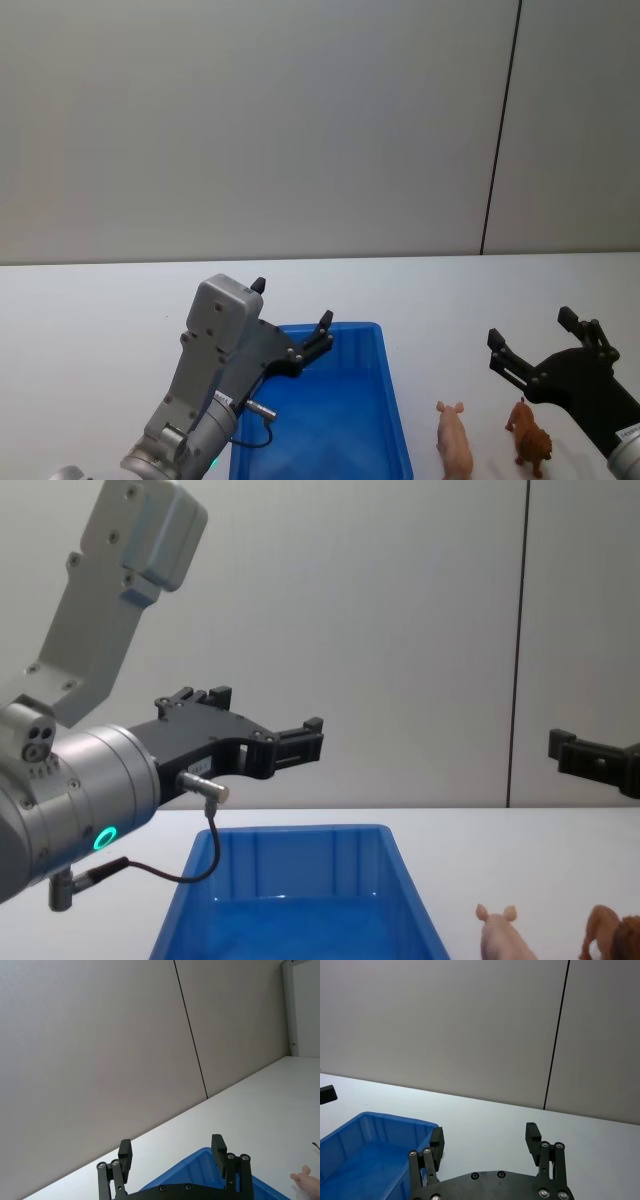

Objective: Pick up the two dolls from the table and place them into the box.

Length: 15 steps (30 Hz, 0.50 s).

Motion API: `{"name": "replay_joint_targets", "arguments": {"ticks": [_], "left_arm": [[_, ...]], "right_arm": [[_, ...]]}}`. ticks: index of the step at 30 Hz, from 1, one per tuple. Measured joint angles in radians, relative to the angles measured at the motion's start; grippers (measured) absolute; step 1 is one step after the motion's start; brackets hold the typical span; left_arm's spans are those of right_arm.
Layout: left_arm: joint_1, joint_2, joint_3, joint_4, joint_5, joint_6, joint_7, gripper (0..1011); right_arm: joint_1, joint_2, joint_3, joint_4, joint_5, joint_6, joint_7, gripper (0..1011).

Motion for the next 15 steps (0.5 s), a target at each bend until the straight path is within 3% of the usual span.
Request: {"name": "replay_joint_targets", "arguments": {"ticks": [15], "left_arm": [[0.000,0.000,0.000,0.000,0.000,0.000,0.000,1001]], "right_arm": [[0.000,0.000,0.000,0.000,0.000,0.000,0.000,1001]]}}
